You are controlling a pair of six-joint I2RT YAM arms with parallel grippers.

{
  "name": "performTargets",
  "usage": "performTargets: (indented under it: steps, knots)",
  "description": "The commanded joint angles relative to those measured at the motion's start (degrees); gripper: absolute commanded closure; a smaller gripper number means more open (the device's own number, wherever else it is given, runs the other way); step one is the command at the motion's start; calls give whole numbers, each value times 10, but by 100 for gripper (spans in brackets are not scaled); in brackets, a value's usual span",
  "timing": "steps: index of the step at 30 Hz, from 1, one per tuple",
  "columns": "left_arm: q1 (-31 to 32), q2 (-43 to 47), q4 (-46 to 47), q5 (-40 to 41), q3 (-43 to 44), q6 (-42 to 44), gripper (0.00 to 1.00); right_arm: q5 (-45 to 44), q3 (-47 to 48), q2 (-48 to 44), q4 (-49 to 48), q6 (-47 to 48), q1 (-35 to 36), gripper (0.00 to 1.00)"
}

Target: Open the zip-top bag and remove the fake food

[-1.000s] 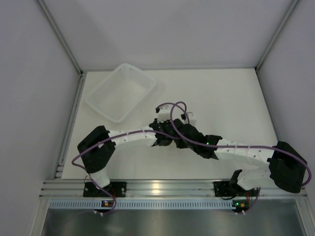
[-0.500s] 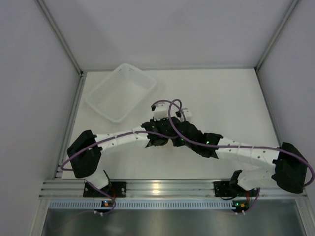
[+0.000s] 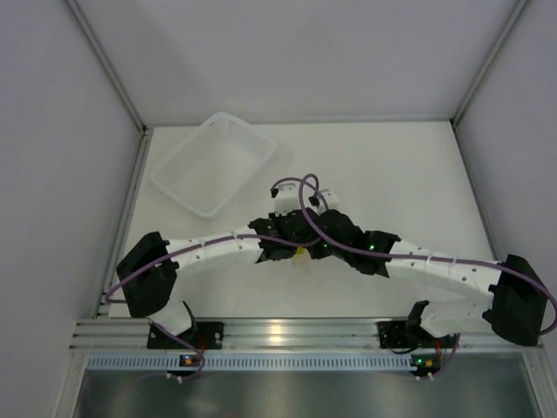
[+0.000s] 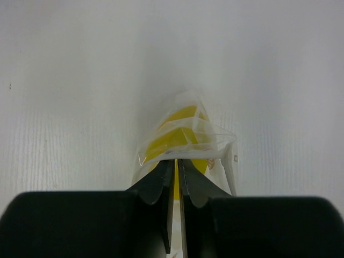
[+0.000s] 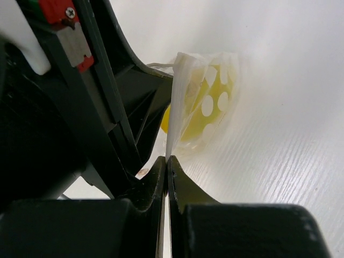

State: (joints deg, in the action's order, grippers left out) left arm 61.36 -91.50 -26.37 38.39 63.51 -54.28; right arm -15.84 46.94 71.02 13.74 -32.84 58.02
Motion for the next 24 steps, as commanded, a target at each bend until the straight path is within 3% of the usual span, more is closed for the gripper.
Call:
performTargets:
  steps: [1,3,6,15,24]
  knots:
    - [104,5,73,-59,9,22,88,27,49,15,-86,20,-29,100]
    - [104,2,73,-56,10,9,95,39,39,12,-93,16,-37,100]
    - [106,12,73,-39,5,-3,98,48,25,13,-99,11,-55,100]
    - [121,65,72,-14,-7,1,90,47,21,11,-85,9,-66,100]
    - [114,26,72,26,-22,-32,87,60,3,-16,-102,-14,-66,100]
